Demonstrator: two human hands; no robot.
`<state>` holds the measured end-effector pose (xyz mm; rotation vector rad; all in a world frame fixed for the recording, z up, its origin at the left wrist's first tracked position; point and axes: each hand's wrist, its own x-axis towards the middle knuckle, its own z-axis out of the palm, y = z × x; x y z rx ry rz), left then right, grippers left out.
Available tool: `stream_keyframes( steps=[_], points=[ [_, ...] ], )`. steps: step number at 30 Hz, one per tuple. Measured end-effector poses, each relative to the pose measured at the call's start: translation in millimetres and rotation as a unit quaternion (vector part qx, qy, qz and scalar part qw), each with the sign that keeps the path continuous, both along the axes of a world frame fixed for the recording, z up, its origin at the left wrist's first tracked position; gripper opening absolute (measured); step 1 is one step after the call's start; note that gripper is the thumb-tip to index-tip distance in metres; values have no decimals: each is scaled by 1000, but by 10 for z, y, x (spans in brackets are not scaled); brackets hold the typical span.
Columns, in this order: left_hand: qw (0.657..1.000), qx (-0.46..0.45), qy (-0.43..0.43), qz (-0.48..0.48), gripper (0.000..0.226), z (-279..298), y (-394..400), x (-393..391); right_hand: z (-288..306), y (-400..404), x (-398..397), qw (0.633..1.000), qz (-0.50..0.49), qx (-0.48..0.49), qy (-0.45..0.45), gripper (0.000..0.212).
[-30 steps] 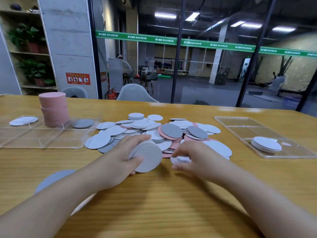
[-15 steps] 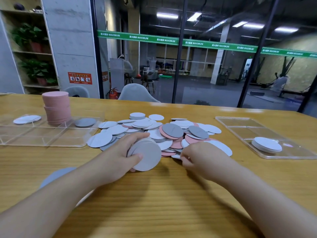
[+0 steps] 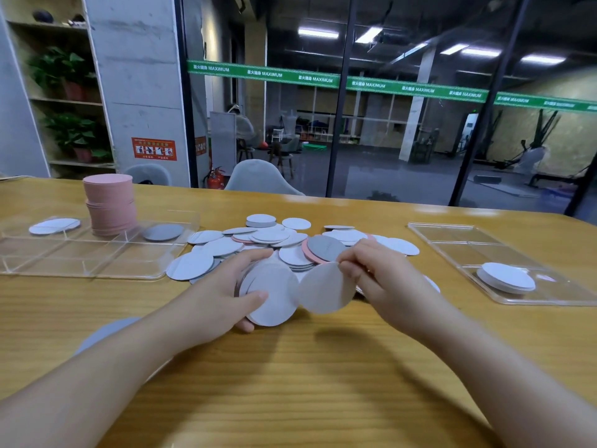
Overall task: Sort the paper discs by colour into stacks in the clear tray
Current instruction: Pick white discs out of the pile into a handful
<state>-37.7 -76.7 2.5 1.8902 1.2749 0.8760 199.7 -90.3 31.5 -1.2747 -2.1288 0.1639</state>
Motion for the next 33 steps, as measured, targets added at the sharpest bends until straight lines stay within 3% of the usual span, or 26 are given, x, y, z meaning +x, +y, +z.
stream_keyframes(
  steps=[9,13,15,19,24,29,33],
  points=[
    [997,5,-41,-68,64,-75,31,-5,-154,-74,-219,997,13,-53,49,24],
    [995,63,17,-73,67,-62,20,-9,-152,-115,-298,997,49,-59,30,7],
    [995,70,27,-70,67,-64,12,-17,-109,-81,-245,998,48,-31,25,10],
    [993,84,49,-59,63,-58,4,-13,-38,44,41,996,-58,-3,-62,26],
    [993,89,54,-55,58,-43,-5,-14,-93,177,311,954,-192,-107,-202,38],
    [993,90,53,-52,55,-28,-14,-1,-142,258,352,955,-220,-114,-165,22],
    [993,90,58,-50,56,-32,-16,-3,-145,283,354,956,-223,-121,-149,23]
  ],
)
